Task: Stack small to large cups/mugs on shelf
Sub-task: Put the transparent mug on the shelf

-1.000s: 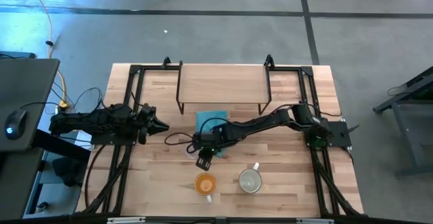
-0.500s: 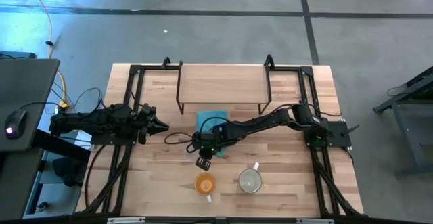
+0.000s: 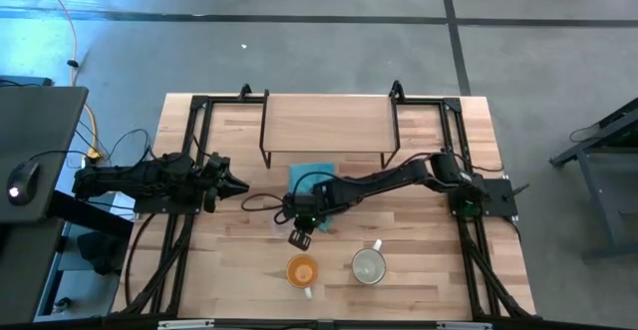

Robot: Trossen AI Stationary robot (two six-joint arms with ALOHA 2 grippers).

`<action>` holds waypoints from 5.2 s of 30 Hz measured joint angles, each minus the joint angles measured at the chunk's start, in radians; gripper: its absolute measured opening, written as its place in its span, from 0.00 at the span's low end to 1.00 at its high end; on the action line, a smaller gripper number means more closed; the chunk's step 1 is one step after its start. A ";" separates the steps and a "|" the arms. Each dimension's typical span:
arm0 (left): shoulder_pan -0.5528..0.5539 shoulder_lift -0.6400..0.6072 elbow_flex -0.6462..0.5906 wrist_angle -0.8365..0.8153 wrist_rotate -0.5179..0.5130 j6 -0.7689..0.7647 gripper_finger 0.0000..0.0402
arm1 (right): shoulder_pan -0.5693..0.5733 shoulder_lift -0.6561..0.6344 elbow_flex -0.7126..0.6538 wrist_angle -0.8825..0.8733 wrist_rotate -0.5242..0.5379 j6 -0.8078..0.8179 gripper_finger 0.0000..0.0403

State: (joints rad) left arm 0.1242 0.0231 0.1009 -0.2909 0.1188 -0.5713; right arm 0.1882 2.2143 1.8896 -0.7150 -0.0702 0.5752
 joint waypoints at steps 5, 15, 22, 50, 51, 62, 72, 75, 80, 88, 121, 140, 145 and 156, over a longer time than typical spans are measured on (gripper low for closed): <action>0.000 0.000 0.000 0.000 0.000 0.000 0.13 | -0.007 0.000 0.074 -0.078 0.032 -0.033 0.00; 0.000 0.000 0.000 0.001 0.000 -0.009 0.13 | -0.035 0.000 0.240 -0.305 0.101 -0.052 0.00; 0.000 0.000 0.000 0.002 0.000 -0.009 0.13 | -0.069 0.000 0.361 -0.466 0.146 -0.077 0.00; 0.000 0.000 0.000 0.002 0.000 -0.002 0.13 | -0.162 -0.050 0.466 -0.729 0.149 -0.083 0.00; 0.000 0.000 0.000 0.002 0.000 -0.002 0.13 | -0.162 -0.056 0.466 -0.732 0.148 -0.083 0.00; 0.000 0.000 0.000 0.003 -0.008 -0.001 0.13 | -0.175 -0.152 0.466 -0.800 0.211 -0.052 0.00; 0.000 0.000 0.000 0.004 -0.008 -0.017 0.13 | -0.213 -0.227 0.466 -0.856 0.264 -0.049 0.00; 0.000 0.000 0.000 0.004 -0.008 -0.021 0.13 | -0.233 -0.245 0.466 -0.856 0.283 -0.052 0.00; 0.000 0.000 0.000 0.004 -0.007 -0.036 0.13 | -0.273 -0.257 0.466 -0.856 0.298 -0.072 0.00; 0.000 0.000 0.000 0.004 0.001 -0.039 0.13 | -0.358 -0.257 0.466 -0.856 0.262 -0.086 0.00; 0.000 0.000 0.000 0.002 0.005 -0.036 0.13 | -0.480 -0.262 0.369 -0.855 0.215 -0.079 0.00; 0.000 0.000 0.000 0.003 -0.027 -0.036 0.13 | -0.460 -0.413 0.351 -0.856 0.279 -0.105 0.00; 0.000 0.000 0.000 0.003 -0.032 -0.044 0.13 | -0.467 -0.411 0.351 -0.856 0.271 -0.085 0.00; 0.000 0.000 0.000 0.004 -0.022 -0.062 0.13 | -0.461 -0.415 0.351 -0.856 0.243 -0.095 0.00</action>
State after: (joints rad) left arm 0.1240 0.0228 0.1009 -0.2871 0.0967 -0.6328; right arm -0.2729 1.7994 2.2406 -1.5707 0.1725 0.4799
